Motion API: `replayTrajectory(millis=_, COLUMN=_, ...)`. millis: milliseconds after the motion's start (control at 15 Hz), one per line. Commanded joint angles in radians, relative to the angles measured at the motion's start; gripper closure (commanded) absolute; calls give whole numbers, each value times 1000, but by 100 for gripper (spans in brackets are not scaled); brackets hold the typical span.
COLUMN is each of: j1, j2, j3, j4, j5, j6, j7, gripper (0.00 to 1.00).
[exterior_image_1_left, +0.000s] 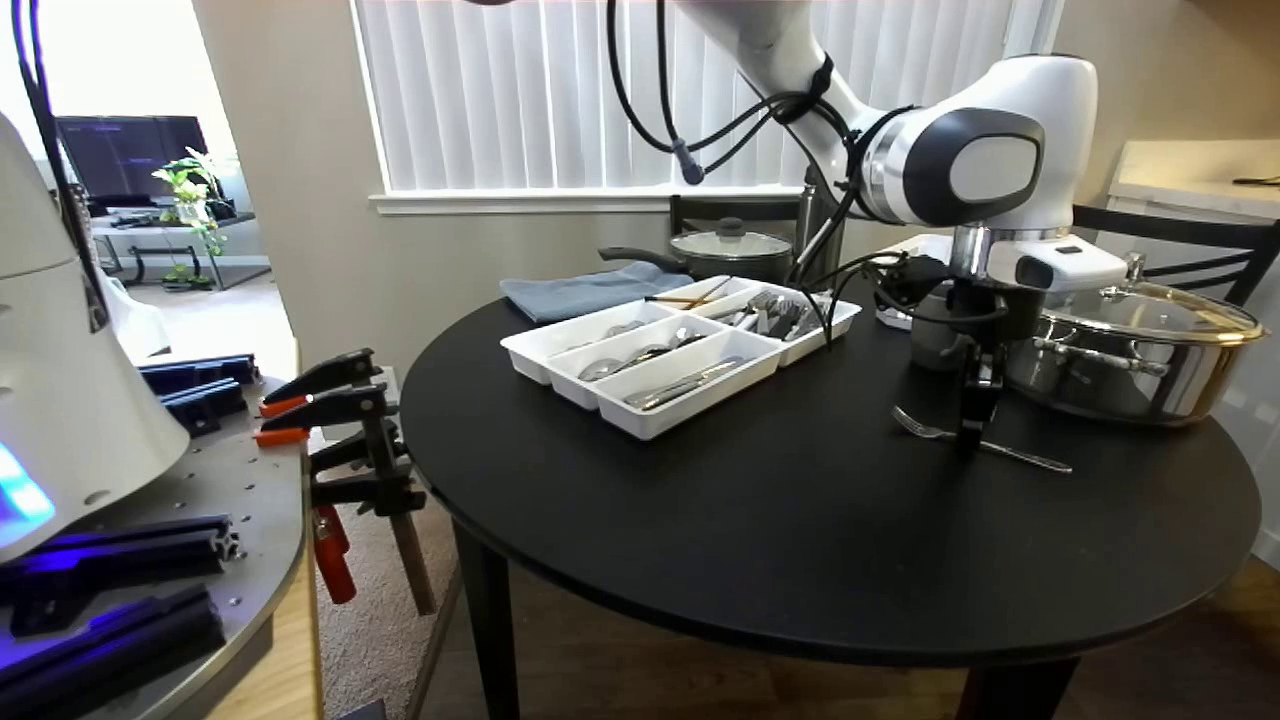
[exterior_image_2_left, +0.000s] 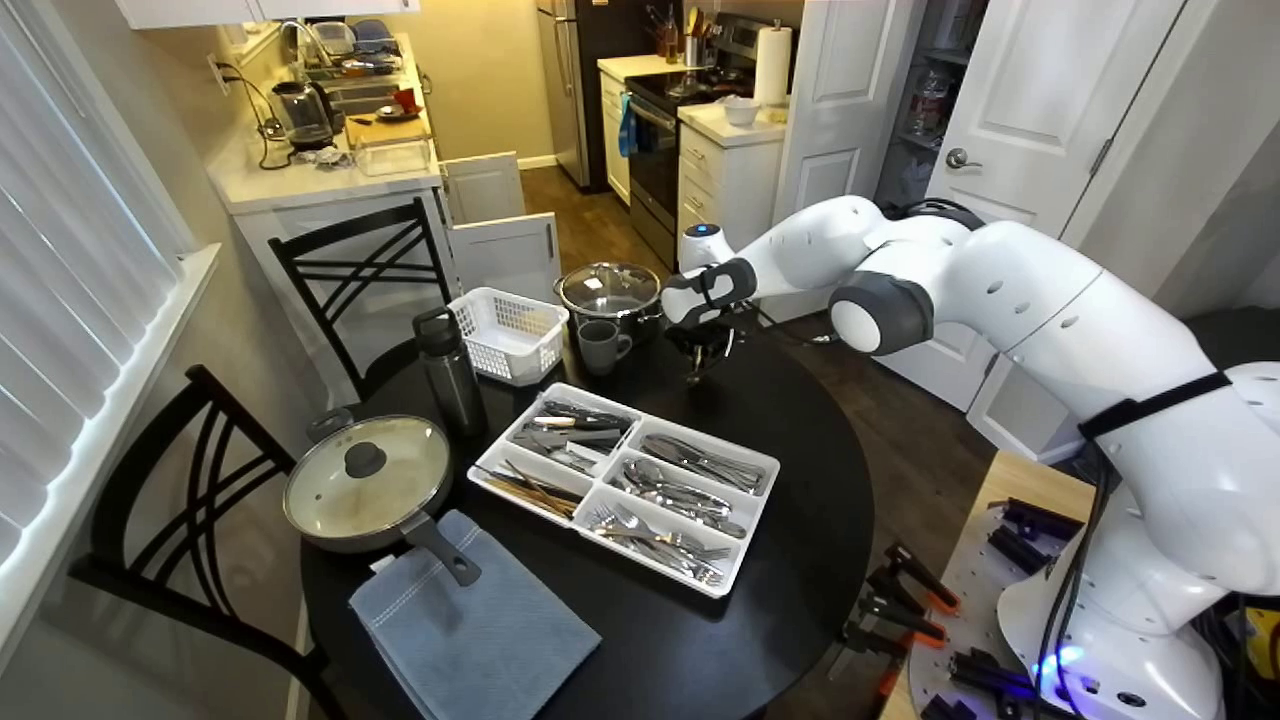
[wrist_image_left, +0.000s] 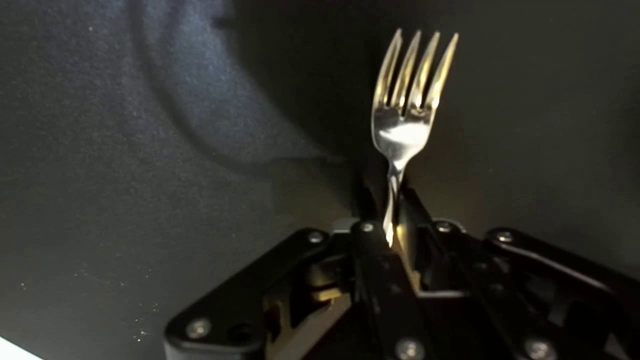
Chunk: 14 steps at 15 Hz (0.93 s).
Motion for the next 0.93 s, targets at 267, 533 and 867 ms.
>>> replayTrajectory(millis=267, j1=-2, j2=-10, j3=3, j4=-20, j5=7, j6=10, j7=0, gripper=99)
replayTrajectory(millis=533, j1=7, j2=-86, j3=9, j4=-79, j5=11, j6=66, j7=-26, gripper=99)
replayTrajectory(millis=867, j1=46, j2=-229, j3=25, j4=-160, j5=-18, j6=184, j7=-174, gripper=99)
